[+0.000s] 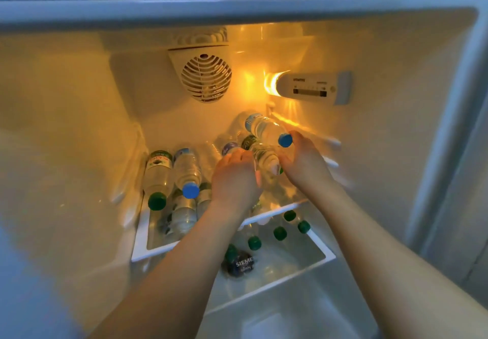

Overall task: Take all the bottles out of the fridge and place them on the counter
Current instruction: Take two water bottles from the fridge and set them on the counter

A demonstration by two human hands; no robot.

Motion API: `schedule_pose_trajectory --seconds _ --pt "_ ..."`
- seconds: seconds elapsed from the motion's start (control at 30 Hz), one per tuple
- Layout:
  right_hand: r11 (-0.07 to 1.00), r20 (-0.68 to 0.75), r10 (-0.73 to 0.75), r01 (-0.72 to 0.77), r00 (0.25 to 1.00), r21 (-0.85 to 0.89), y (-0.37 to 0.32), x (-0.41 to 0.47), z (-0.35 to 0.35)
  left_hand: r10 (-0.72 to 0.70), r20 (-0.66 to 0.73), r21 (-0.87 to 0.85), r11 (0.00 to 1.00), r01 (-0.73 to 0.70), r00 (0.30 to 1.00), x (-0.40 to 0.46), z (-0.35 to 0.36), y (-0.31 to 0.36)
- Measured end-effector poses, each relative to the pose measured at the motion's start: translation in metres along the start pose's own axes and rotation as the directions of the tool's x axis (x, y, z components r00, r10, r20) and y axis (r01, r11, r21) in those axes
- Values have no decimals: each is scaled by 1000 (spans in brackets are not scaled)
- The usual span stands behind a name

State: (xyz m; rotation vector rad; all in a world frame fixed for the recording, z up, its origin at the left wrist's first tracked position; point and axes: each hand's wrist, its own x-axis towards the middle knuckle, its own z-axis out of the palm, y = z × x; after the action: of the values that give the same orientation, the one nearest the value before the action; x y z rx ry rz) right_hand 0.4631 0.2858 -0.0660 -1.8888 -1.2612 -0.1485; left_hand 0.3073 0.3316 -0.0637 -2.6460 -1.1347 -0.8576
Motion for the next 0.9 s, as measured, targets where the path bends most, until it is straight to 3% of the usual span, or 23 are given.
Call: schedule_pose_trajectory --seconds 0.2,0.43,0.9 --pt "975 -79 -63 45 995 -219 5 32 18 -31 50 107 994 26 998 12 17 -11" --pt "995 -181 -95 91 979 -33 15 38 34 -122 119 255 963 88 985 15 34 -13" --pt "992 -211 -112 120 971 30 17 39 34 -108 -10 155 982 108 994 14 34 -14"
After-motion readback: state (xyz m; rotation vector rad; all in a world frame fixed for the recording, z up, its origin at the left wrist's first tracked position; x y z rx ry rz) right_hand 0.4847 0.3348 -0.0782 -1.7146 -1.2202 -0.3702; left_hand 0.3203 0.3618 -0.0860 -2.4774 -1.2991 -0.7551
